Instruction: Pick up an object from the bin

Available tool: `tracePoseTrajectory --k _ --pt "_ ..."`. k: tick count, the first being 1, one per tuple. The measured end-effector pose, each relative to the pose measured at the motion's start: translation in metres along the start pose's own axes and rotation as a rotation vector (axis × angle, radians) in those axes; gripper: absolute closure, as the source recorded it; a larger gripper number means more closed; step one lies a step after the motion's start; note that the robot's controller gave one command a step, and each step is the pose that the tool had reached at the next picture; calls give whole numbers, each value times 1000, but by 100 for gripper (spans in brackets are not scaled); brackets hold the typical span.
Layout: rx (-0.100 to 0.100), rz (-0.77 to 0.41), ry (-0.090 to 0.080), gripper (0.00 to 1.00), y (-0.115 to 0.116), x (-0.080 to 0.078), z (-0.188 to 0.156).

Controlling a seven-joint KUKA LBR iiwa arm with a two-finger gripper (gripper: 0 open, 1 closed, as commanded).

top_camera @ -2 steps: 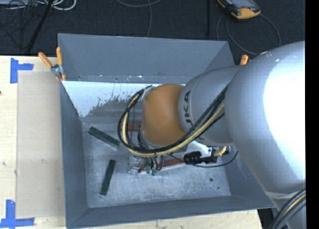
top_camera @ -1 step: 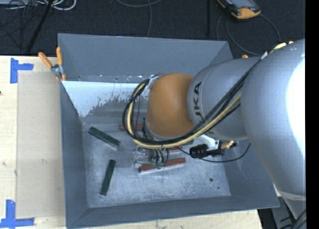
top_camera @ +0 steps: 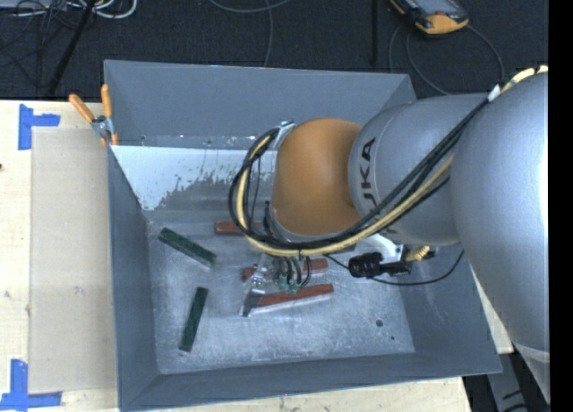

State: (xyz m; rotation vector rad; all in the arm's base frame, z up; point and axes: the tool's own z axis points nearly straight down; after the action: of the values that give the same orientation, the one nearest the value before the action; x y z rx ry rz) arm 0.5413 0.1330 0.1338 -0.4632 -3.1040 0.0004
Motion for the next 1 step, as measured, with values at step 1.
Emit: tracePoseTrajectory --k 1 --pt "0 1 -1 0 0 0 0"
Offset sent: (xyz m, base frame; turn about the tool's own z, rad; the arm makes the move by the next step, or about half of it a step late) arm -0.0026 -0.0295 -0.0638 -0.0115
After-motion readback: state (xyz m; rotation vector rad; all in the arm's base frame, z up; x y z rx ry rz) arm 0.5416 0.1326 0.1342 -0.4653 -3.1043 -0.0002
